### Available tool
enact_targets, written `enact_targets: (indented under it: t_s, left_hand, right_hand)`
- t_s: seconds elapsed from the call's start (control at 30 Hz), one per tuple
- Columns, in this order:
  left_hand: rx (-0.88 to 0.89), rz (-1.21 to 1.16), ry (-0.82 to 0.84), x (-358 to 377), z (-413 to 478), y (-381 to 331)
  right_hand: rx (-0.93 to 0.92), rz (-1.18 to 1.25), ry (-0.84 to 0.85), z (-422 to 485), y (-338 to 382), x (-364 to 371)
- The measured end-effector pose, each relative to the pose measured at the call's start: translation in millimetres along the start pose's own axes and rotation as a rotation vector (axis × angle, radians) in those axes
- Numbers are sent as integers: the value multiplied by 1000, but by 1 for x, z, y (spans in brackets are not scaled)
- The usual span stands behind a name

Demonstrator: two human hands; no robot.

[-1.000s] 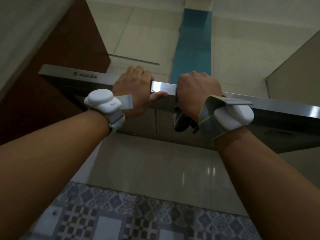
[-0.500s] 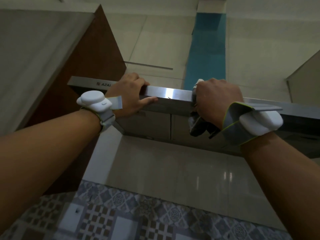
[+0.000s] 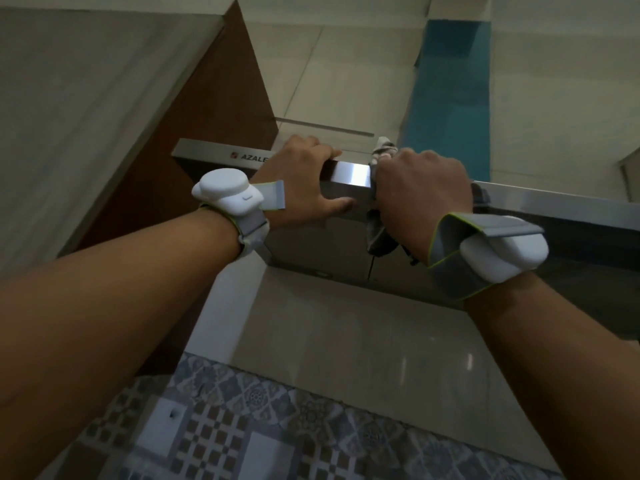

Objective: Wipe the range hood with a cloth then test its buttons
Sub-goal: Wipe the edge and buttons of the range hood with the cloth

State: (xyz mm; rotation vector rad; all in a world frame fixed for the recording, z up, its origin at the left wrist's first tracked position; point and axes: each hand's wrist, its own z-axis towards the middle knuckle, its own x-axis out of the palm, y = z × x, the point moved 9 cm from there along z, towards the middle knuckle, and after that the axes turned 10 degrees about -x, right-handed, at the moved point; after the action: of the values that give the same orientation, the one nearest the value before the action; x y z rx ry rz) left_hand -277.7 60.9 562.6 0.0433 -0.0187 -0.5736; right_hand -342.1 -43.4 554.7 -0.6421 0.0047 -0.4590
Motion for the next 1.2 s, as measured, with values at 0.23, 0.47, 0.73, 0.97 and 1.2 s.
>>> enact_targets:
  t_s: [0.23,0.47,0.73,0.97,1.2]
  left_hand:
    - [-33,-149,87,-6,-2,5]
    - [-113,-293,222,-9,2,17]
    - [-222,-283,240,-18,4,14]
    - [-179,-215,287,-19,2,3]
    - [-162,-142,228,-16,1,-9]
  right_hand:
    - [-25,63,10,9,27,8]
    - [-186,221,32,7,37,3]
    - [-294,320,76,-18,25,-1]
    - [-56,400,100,-42,-40,20]
    - [52,316,113,-77,-71,18]
